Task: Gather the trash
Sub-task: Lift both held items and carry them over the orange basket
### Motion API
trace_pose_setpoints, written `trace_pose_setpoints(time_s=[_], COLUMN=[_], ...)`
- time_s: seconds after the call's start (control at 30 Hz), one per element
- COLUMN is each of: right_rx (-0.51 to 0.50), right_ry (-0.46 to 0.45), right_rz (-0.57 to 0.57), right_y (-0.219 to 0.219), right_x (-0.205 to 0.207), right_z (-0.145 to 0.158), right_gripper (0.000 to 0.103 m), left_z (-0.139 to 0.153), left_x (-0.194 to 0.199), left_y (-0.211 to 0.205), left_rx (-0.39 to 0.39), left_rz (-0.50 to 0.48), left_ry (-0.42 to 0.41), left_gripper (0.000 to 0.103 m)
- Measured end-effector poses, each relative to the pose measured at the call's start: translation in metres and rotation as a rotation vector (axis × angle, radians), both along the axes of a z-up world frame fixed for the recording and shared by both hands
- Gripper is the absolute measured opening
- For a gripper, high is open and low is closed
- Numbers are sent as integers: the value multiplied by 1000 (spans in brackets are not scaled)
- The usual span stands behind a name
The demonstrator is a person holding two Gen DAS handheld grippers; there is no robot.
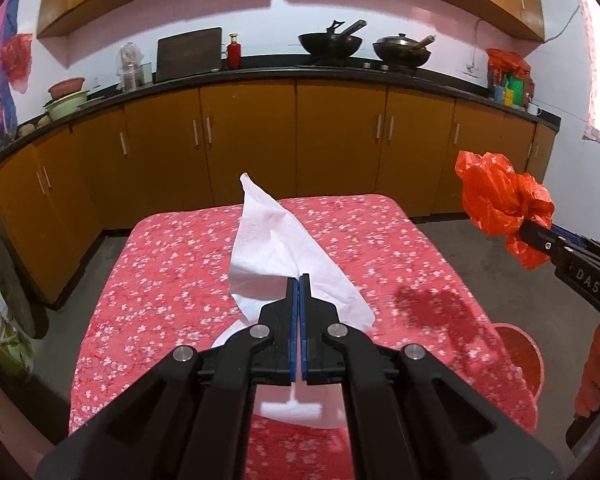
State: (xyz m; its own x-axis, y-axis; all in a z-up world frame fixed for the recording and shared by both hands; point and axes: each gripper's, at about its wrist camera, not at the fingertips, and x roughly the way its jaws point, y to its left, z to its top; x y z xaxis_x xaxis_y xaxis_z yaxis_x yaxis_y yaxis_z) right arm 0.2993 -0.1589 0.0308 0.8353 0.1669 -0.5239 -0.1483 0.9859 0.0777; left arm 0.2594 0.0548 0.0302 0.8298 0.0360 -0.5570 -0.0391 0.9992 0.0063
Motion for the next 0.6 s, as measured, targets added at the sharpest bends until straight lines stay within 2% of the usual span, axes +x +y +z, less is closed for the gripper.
trace_pose_setpoints(time_s=[0.33, 0.6], right_rx=[7, 22], right_ry=[-37, -43], right_rz=[-85, -169], right_y=[-61, -119], right_x=[-18, -30], right_z=[18, 21], right_gripper=[32, 32], left_z=[11, 15], left_x=[-1, -3], left_y=[-53, -119], left_rx=[-1, 23], left_rz=[-81, -193], left_ry=[-8, -16], left_gripper=[1, 1])
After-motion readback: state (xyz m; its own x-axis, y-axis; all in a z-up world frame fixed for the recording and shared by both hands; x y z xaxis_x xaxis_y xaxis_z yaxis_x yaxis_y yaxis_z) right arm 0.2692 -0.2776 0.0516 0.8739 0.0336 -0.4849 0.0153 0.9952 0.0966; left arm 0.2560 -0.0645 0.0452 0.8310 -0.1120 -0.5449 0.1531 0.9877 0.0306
